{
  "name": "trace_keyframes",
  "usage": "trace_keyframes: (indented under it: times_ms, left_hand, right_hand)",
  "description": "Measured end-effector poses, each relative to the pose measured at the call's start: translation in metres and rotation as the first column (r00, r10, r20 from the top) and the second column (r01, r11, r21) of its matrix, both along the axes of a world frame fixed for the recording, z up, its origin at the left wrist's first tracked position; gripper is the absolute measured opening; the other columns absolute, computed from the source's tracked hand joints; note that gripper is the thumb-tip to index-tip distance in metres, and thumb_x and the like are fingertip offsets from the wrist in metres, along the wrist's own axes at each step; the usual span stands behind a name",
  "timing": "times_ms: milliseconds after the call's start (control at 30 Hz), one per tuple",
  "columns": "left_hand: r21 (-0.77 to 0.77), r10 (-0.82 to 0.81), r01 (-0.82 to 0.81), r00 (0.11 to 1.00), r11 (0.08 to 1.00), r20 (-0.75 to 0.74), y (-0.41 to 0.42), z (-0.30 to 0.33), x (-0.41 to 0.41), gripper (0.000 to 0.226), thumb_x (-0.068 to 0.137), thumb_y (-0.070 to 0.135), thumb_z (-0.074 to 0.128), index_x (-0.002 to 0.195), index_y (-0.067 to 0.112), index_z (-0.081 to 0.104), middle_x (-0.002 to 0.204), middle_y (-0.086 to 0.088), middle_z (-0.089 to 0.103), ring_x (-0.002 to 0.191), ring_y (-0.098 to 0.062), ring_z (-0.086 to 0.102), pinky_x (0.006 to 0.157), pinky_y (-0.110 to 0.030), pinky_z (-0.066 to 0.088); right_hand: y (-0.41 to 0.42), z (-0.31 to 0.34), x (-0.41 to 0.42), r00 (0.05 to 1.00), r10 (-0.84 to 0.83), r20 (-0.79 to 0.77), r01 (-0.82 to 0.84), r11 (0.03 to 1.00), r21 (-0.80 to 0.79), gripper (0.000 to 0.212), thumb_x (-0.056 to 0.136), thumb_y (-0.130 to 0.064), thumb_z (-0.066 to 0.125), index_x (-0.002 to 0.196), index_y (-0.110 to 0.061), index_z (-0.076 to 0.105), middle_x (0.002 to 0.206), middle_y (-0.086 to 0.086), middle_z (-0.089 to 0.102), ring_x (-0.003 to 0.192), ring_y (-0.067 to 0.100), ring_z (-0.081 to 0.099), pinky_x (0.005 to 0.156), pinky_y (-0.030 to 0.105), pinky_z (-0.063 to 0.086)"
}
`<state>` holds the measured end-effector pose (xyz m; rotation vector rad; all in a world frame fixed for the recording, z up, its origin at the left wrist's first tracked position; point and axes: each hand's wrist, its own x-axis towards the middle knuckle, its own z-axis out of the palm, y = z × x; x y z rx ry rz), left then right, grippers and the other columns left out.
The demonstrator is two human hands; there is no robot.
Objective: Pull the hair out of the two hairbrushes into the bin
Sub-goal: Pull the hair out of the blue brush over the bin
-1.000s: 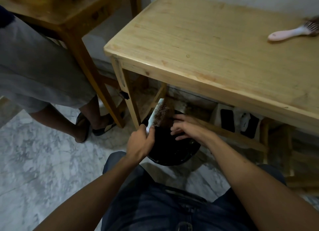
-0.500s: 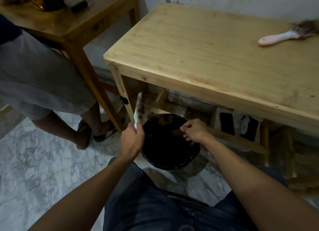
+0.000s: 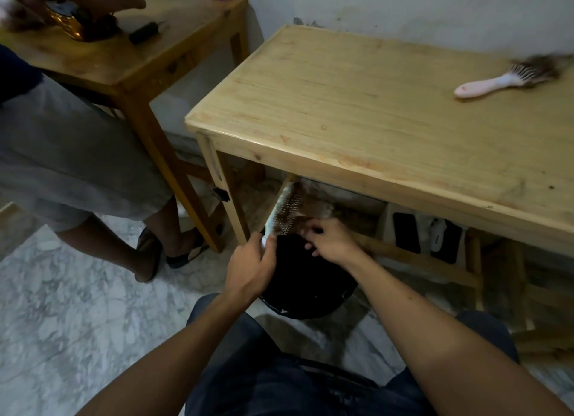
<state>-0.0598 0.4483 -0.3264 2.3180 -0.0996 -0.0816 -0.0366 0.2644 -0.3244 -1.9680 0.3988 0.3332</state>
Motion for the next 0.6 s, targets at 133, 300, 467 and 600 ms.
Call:
trace_keyframes:
  times_ms: [133,300,467,600]
  left_hand:
    - [-0.168,0.232,-0.244,0.969,0.955,-0.086,0.012,0.000,0.007,0.043,0.104,0.041,0.041,0.069,0.016,0.046,0.065,-0.001,0.052,0.061,-0.019,0.050,0.061,-0.043,0.043]
    - [-0.150,0.286,-0.297,0.954,0.943,-0.091,0.020,0.000,0.007,0.043,0.105,0.038,0.041,0.068,0.015,0.043,0.066,-0.002,0.051,0.063,-0.020,0.050,0.059,-0.037,0.038]
    - [-0.016,0.181,-0.182,0.982,0.983,-0.051,0.014,-0.002,0.004,0.039,0.105,0.042,0.040,0.072,0.022,0.048,0.066,0.002,0.055,0.059,-0.014,0.053,0.052,-0.030,0.033]
    - [0.074,0.099,-0.094,0.993,0.993,-0.065,0.010,-0.009,0.003,0.045,0.102,0.054,0.035,0.082,0.018,0.053,0.072,-0.002,0.061,0.066,-0.020,0.059,0.056,-0.034,0.038]
  right_hand:
    - [-0.014,0.002,-0.007,0.997,-0.074,-0.032,0.074,0.997,0.026,0.022,0.100,-0.016,0.061,0.113,-0.004,0.073,0.094,0.013,0.074,0.075,0.015,0.066,0.067,0.025,0.055]
    - [-0.026,-0.005,-0.010,0.992,-0.050,-0.117,0.042,0.997,-0.067,0.021,0.098,-0.016,0.063,0.109,-0.003,0.075,0.099,0.018,0.076,0.079,0.020,0.068,0.078,0.031,0.058]
    - [-0.012,0.000,-0.003,0.980,0.086,-0.181,-0.093,0.995,-0.030,0.046,0.092,-0.010,0.068,0.136,-0.022,0.061,0.120,-0.001,0.062,0.099,0.017,0.068,0.062,0.025,0.058]
    - [-0.001,0.003,0.002,0.970,0.144,-0.194,-0.108,0.977,0.183,0.078,0.081,-0.003,0.073,0.149,-0.029,0.044,0.140,-0.005,0.048,0.111,0.021,0.065,0.064,0.027,0.059]
